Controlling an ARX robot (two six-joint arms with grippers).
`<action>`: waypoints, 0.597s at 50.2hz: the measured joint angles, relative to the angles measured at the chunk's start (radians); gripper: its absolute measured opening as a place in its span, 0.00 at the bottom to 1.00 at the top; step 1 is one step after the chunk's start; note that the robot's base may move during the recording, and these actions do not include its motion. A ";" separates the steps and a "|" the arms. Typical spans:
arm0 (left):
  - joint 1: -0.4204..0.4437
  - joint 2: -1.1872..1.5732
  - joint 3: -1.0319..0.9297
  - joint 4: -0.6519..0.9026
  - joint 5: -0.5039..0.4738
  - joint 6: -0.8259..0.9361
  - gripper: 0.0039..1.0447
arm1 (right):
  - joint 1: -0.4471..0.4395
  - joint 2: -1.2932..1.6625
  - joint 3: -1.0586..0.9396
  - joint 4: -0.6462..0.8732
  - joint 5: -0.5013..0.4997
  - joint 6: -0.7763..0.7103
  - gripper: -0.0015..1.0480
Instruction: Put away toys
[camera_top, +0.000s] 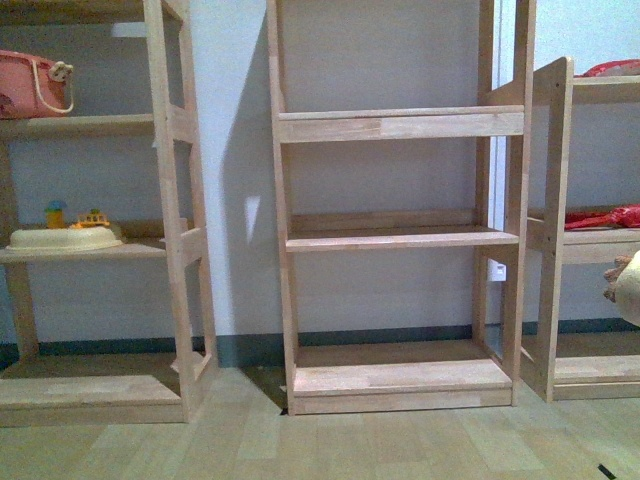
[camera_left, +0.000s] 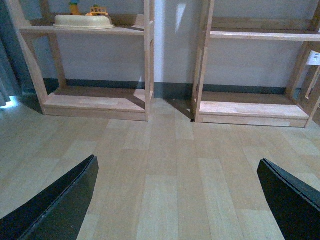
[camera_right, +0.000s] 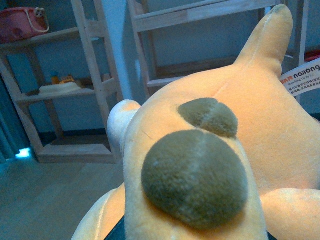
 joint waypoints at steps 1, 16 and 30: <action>0.000 0.000 0.000 0.000 0.000 0.000 0.95 | 0.000 0.000 0.000 0.000 0.000 0.000 0.17; 0.000 0.000 0.000 0.000 0.000 0.000 0.95 | 0.000 0.000 0.000 0.000 0.000 0.000 0.17; 0.000 0.000 0.000 0.000 0.000 0.000 0.95 | 0.000 0.000 0.000 0.000 0.000 0.000 0.17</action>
